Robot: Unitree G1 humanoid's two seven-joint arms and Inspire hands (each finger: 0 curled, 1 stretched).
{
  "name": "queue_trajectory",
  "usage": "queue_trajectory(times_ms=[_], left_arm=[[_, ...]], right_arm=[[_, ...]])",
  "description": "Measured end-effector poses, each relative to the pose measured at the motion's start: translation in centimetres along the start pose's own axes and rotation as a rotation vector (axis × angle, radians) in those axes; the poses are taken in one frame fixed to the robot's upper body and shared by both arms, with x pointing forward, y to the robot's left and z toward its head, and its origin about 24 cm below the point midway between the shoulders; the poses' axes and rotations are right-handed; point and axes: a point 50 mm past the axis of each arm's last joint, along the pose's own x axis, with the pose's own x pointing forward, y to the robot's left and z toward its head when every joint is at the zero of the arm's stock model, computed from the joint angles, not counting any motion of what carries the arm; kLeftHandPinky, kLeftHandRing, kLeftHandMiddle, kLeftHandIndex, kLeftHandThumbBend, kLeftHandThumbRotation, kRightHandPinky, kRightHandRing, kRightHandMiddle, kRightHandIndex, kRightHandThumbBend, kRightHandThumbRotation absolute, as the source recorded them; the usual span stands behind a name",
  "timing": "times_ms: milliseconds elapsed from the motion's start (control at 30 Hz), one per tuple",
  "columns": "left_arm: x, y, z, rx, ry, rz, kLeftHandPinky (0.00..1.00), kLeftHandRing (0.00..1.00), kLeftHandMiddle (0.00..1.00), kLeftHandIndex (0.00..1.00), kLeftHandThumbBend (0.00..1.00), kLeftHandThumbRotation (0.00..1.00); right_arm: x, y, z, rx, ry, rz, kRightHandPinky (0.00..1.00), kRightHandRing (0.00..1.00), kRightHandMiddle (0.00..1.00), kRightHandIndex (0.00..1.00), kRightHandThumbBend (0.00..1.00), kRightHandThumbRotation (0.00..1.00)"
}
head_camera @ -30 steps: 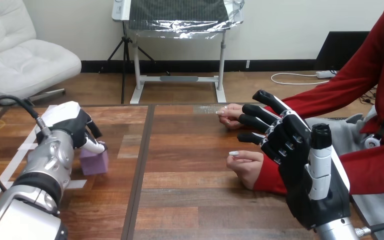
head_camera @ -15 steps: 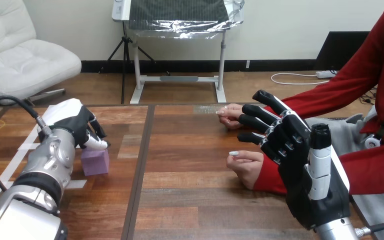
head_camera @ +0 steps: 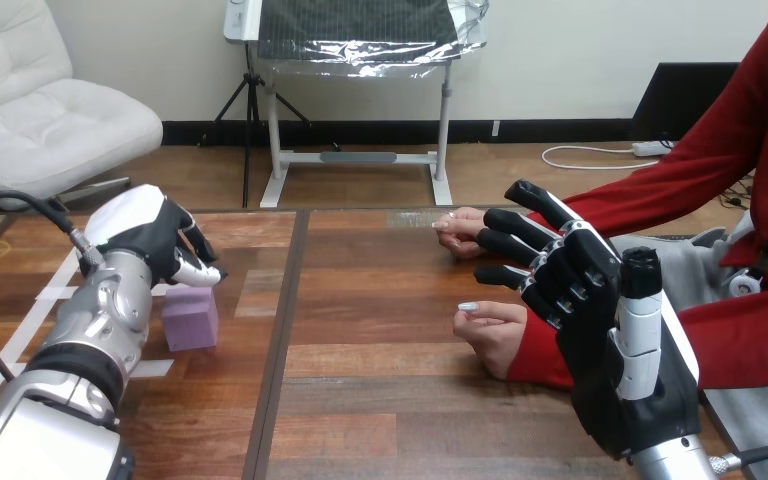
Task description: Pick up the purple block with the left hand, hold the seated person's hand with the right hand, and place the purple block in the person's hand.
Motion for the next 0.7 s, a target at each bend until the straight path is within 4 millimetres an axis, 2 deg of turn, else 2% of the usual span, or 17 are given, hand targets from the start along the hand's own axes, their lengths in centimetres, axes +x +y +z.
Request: queue_trajectory(times_ms=[133, 300, 700], left_arm=[[0.01, 0.08, 0.10, -0.012, -0.009, 0.007, 0.53, 0.54, 0.57, 0.54, 0.64, 0.10], [0.02, 0.17, 0.25, -0.030, -0.020, 0.012, 0.60, 0.65, 0.65, 0.63, 0.65, 0.13], [0.03, 0.28, 0.44, -0.027, -0.035, 0.019, 0.68, 0.78, 0.78, 0.76, 0.66, 0.22]], right_arm=[[0.00, 0.00, 0.00, 0.000, 0.000, 0.000, 0.73, 0.82, 0.81, 0.86, 0.83, 0.98], [0.00, 0.00, 0.00, 0.000, 0.000, 0.000, 0.74, 0.82, 0.81, 0.85, 0.82, 0.98], [0.00, 0.00, 0.00, 0.000, 0.000, 0.000, 0.72, 0.81, 0.81, 0.86, 0.82, 0.98]])
